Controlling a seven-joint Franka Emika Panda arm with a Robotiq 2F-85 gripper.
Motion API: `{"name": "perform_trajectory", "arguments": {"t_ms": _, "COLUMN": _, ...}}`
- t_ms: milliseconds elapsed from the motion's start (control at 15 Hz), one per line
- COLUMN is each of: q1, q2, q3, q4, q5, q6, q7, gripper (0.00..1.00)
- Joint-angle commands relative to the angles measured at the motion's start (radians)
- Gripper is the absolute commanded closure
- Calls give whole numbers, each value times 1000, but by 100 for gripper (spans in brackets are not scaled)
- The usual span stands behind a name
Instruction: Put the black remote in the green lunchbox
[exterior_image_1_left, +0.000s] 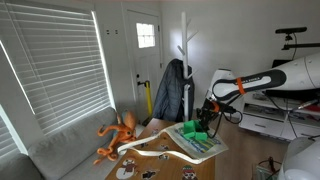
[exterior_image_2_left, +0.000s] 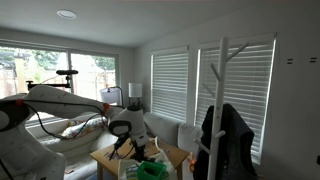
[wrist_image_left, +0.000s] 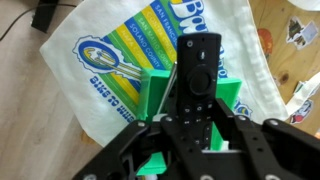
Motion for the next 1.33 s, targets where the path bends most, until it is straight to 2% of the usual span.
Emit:
{"name": "perform_trajectory", "arguments": {"t_ms": 0, "q1": -14, "q2": 81, "q3": -60, "q4": 75, "q5": 87, "q6": -84, "q7": 4, "gripper": 85}}
{"name": "perform_trajectory", "arguments": {"t_ms": 400, "q1": -11, "q2": 154, "q3": -89, "q4": 118, "q5": 177, "q6": -50, "q7": 20, "gripper": 85}}
{"name": "perform_trajectory", "arguments": {"t_ms": 933, "q1": -1, "q2": 232, "q3": -88, "q4": 153, "q5": 200, "q6": -43, "q7": 31, "gripper": 85}}
{"name": "perform_trajectory", "arguments": {"t_ms": 1267, "q1": -9, "q2": 249, "q3": -75, "q4": 155, "q5": 155, "q6": -61, "q7": 80, "gripper": 85}}
